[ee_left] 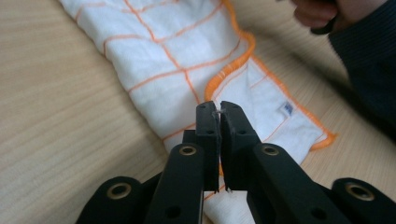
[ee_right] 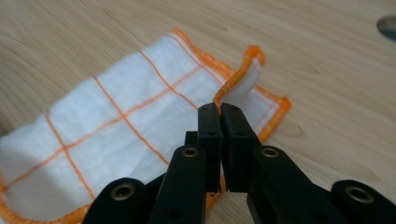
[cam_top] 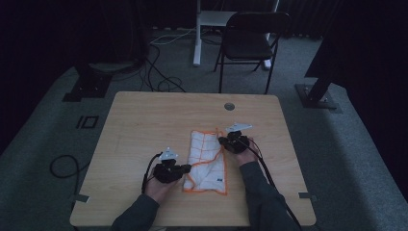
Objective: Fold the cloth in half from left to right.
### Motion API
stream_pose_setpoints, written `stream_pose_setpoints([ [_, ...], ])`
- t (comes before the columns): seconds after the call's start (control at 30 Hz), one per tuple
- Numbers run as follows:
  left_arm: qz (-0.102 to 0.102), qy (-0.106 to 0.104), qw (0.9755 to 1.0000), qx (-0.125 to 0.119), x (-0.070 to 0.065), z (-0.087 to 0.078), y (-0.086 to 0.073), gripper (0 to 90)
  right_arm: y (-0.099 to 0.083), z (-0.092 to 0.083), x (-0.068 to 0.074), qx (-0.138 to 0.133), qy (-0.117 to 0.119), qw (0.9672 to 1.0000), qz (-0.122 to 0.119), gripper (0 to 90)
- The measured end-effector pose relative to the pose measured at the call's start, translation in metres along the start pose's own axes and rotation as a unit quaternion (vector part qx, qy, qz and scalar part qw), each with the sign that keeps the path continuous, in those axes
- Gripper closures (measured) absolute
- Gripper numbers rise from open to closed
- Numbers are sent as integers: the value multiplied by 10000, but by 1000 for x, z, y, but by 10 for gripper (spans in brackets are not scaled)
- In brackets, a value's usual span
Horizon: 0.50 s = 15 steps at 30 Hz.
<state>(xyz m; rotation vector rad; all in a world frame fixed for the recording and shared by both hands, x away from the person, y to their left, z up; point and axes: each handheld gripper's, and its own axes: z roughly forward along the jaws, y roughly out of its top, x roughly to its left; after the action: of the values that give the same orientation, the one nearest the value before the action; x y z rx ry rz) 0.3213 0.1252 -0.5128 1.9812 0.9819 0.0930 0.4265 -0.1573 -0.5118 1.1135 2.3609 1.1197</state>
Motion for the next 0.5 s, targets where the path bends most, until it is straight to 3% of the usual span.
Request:
stream_pose_setpoints([
  [0.23, -59, 114, 9997, -185, 4, -7, 1, 848, -5, 2, -11, 54, -260, 9995, 176, 813],
  [0.5, -151, 228, 9994, -231, 8, -9, -1, 816, -4, -5, -11, -12, -240, 9996, 148, 785],
])
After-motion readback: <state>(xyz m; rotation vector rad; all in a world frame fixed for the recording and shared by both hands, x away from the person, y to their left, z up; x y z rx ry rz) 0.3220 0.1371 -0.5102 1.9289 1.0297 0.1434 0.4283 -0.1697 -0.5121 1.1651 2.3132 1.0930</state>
